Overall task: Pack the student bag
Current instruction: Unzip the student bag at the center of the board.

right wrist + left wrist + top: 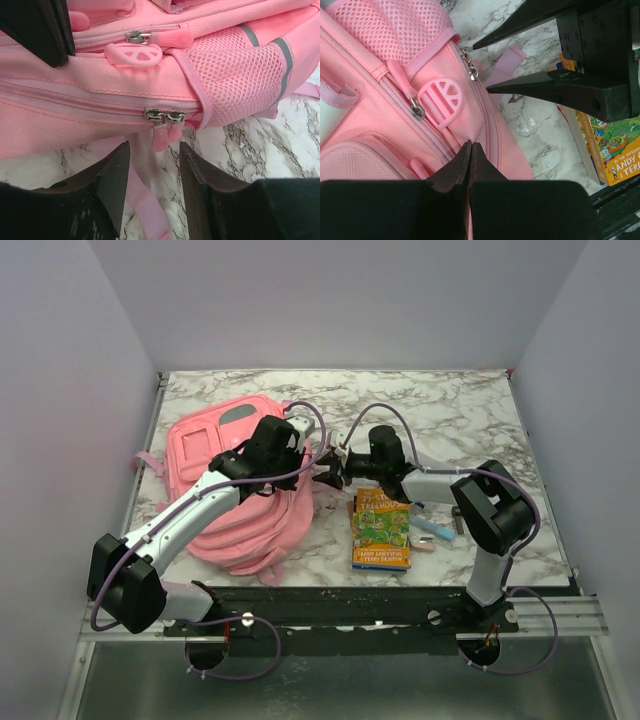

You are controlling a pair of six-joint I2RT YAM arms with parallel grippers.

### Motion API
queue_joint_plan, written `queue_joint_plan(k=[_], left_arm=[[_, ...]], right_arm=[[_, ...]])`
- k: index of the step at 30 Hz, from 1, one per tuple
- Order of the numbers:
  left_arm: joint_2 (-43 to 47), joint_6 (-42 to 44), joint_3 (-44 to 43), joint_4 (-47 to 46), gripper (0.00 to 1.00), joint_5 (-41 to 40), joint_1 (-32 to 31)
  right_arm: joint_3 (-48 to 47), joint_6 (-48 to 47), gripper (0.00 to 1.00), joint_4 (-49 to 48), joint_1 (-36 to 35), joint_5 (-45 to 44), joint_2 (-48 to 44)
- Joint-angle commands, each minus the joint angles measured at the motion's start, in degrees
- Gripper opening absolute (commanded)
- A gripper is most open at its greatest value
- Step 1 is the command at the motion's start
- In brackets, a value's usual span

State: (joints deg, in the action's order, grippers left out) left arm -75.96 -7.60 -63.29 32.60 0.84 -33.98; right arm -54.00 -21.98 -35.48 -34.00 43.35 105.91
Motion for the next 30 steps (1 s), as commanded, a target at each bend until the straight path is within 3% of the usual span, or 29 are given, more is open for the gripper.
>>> queue_joint_plan(k=[1,14,20,23,30], left_arm=[[1.48,1.08,-0.42,-3.42,0.0,1.43,0.14],[1.34,1.18,-0.44,-3.58,0.0,2.06,0.14],[1.27,0.67,-0.48,-3.51,0.0,0.29,0.14],[1.19,0.22,-0.44,-3.42,0.0,-1.74,0.14],[0.33,-1.5,-0.97,-3.31,0.0,-6.08,0.33]], right_arm=[[-2.23,-2.21,0.47,-3.65,0.38,1.71,1.67],[-3.18,0.83,0.43,-6.61,0.36,2.96,3.78],[-0.28,5.96,0.21,-11.73,0.33,-1.75,2.44],[-0.38,5.98,0.01,-5.96,0.36,-5.6,-0.1],[-0.59,7.41,0.01,6.27,0.16,-9.79,-6.06]])
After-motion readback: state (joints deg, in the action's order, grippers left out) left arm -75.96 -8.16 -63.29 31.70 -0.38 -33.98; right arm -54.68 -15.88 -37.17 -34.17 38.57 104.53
